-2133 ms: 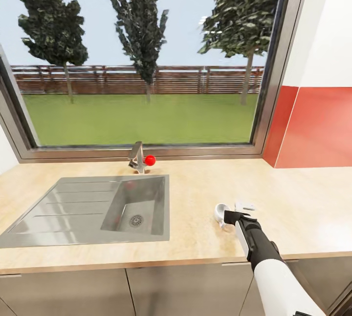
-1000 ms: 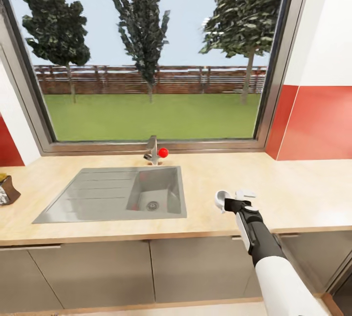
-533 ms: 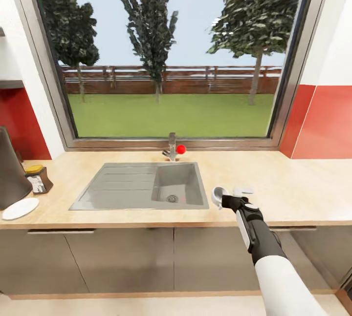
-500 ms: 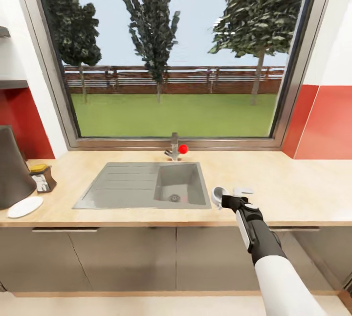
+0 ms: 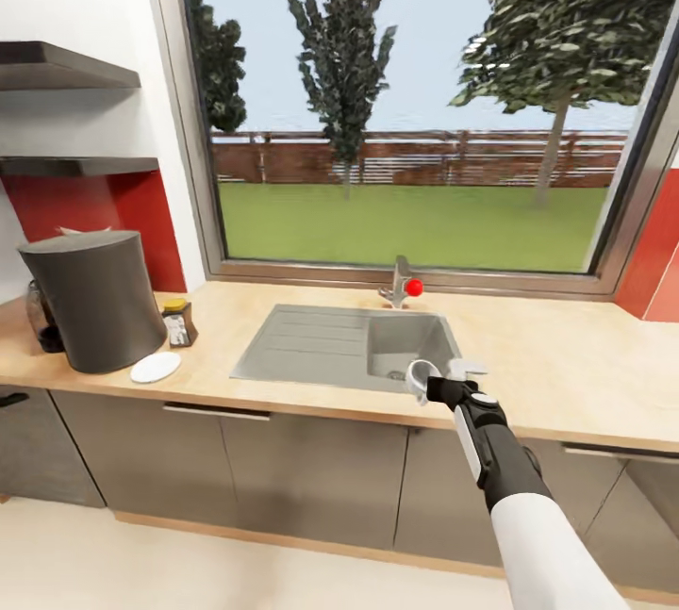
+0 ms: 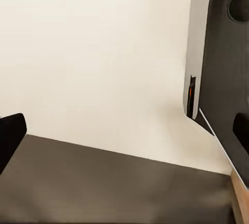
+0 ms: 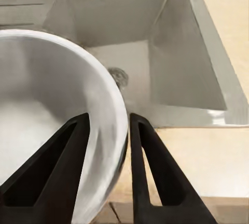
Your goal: Set up a coffee station on the kitchen countertop: keep the coffee maker on the countertop, move the bottle of coffee from the kitchen shelf to the counter next to the coffee maker, place a paper coffee filter on top of the coffee maker, put the saucer next to the coffee maker with the coffee cup on the saucer, and place the electric kettle next to the coffee maker.
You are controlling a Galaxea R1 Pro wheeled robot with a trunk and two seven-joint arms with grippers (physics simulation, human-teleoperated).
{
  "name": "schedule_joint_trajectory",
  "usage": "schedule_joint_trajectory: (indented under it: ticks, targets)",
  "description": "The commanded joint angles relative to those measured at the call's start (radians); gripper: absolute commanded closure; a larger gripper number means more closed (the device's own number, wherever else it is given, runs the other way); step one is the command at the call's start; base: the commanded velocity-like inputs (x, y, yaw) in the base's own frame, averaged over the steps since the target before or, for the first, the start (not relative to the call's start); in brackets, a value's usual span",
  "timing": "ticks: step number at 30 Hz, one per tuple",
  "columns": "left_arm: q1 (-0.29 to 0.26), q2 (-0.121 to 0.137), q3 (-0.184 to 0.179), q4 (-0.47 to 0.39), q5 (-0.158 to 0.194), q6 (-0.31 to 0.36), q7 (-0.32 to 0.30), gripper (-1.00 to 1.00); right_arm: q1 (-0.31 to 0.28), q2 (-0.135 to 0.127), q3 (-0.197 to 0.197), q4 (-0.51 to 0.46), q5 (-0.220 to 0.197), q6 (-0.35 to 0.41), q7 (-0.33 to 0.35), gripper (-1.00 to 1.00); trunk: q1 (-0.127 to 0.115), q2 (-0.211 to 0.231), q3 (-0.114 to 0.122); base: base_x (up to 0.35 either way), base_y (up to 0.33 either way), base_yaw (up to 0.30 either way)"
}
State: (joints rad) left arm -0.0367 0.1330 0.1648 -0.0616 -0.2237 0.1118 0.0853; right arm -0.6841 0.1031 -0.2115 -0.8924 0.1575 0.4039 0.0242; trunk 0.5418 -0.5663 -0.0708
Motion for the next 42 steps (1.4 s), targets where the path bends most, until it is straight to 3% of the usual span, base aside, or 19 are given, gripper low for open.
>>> schedule_joint_trajectory:
  ticks: [1, 14, 22, 42]
  targets:
    - [-0.001, -0.001, 0.008, -0.001, -0.008, 0.005, 0.001, -1.00, -0.001, 0.001, -0.003, -0.002, 0.008, 0.006, 0.003, 1.00, 0.000, -0.002, -0.001, -0.127, 0.288, 0.233]
    - [-0.001, -0.001, 0.011, -0.001, 0.000, 0.003, -0.001, -1.00, -0.001, 0.001, -0.003, 0.001, 0.008, 0.006, 0.003, 1.00, 0.000, -0.002, 0.011, -0.050, 0.288, 0.232]
    - [-0.001, 0.000, 0.012, -0.003, 0.002, 0.003, -0.002, -1.00, 0.000, 0.001, -0.003, 0.000, 0.008, 0.006, 0.003, 1.00, 0.000, -0.002, 0.018, 0.185, 0.268, 0.213]
    - [-0.001, -0.001, 0.009, -0.003, 0.001, 0.002, -0.002, -1.00, -0.001, 0.001, -0.002, -0.002, 0.009, 0.005, 0.007, 1.00, 0.000, -0.002, 0.019, 0.234, 0.254, 0.011]
